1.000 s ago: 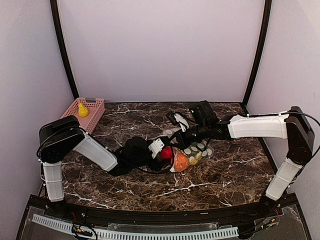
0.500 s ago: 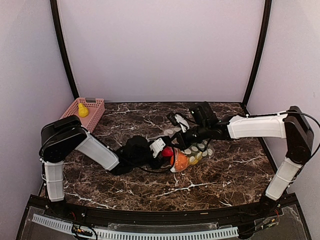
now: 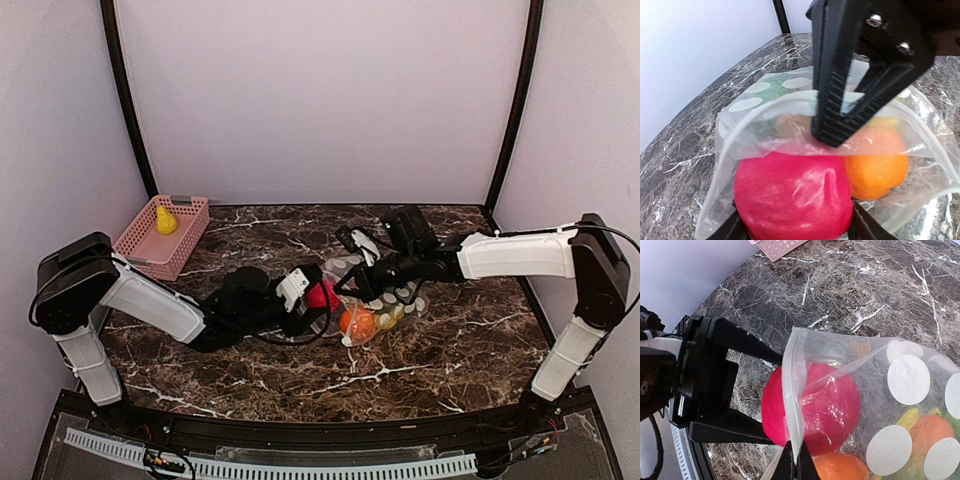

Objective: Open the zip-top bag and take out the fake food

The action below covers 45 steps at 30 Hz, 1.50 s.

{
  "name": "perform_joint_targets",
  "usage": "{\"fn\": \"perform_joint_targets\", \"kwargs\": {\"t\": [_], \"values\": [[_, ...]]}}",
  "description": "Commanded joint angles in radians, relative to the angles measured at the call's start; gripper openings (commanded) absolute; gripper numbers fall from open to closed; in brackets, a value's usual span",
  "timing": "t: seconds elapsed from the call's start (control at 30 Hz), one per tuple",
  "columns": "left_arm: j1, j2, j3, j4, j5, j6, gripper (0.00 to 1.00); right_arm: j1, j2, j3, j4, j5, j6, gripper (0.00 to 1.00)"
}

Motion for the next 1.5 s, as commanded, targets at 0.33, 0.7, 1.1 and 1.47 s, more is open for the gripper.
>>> {"fn": "perform_joint_targets", "kwargs": {"t": [0.33, 0.7, 1.1, 1.47], "values": [[-0.049, -0.353, -0.191, -0.128, -0.017, -0.210, 0.49, -0.020, -0.080, -0.046, 0.024, 0.012, 0.006, 0.00], [0.232, -0.607, -0.116, -0.373, -0.080, -0.423, 0.49, -0.021, -0.087, -0.064, 0.047, -0.005, 0.009, 0.00], [0.686, -0.568, 0.102, -0.649, -0.084, -0.525, 0.52, -0.021, -0.086, -0.064, 0.051, -0.007, 0.004, 0.00], [0.943, -0.217, 0.331, -0.649, 0.110, -0.639, 0.53, -0.021, -0.064, -0.055, 0.061, -0.017, 0.004, 0.00]]}}
